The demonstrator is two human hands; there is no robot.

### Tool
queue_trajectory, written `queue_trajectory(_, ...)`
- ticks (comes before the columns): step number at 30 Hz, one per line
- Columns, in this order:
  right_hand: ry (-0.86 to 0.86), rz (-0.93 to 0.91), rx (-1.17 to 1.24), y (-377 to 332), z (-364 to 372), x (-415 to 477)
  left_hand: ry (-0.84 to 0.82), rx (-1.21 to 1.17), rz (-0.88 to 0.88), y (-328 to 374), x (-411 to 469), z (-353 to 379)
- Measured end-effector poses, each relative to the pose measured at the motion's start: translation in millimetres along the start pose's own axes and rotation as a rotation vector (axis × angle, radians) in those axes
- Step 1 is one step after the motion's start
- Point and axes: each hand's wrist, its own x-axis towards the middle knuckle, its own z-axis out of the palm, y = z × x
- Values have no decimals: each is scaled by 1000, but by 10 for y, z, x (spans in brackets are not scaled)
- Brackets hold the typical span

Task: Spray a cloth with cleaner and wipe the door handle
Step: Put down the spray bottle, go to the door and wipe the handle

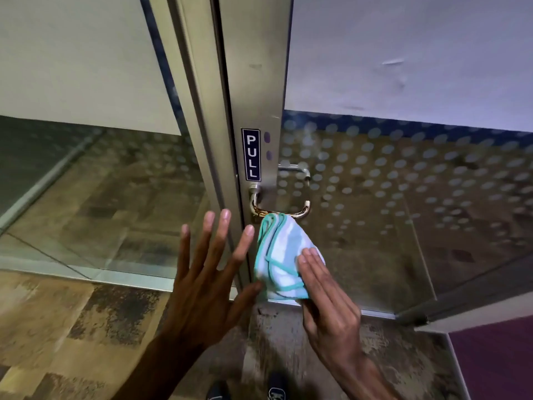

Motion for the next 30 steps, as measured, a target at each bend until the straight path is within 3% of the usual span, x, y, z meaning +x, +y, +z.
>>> queue_trajectory(4,112,111,29,-98,-17,229,89,-25,-6,-161,256,70)
queue_trajectory(7,288,382,138,-263,-12,377,136,-8,-12,-338,413,115)
queue_trajectory(10,486,723,404,-375,48,528,161,29,0,-544,542,167)
queue_trajectory(12,548,810,529,-450,63,629,152,32,6,-666,612,200)
queue_trajectory(18,817,910,720,-731,250,955,113,-68,82,-964,851,258)
queue_trajectory(23,984,859,859,-810,387,1206,154,-110,122,-1063,1000,288)
queue_trajectory(26,1040,837,765,-783,447,1343,196,-139,108,-1084,1084,324)
queue_trajectory(30,989,726,435,-648,492,1487,262,-102,91,-1096,1235,354)
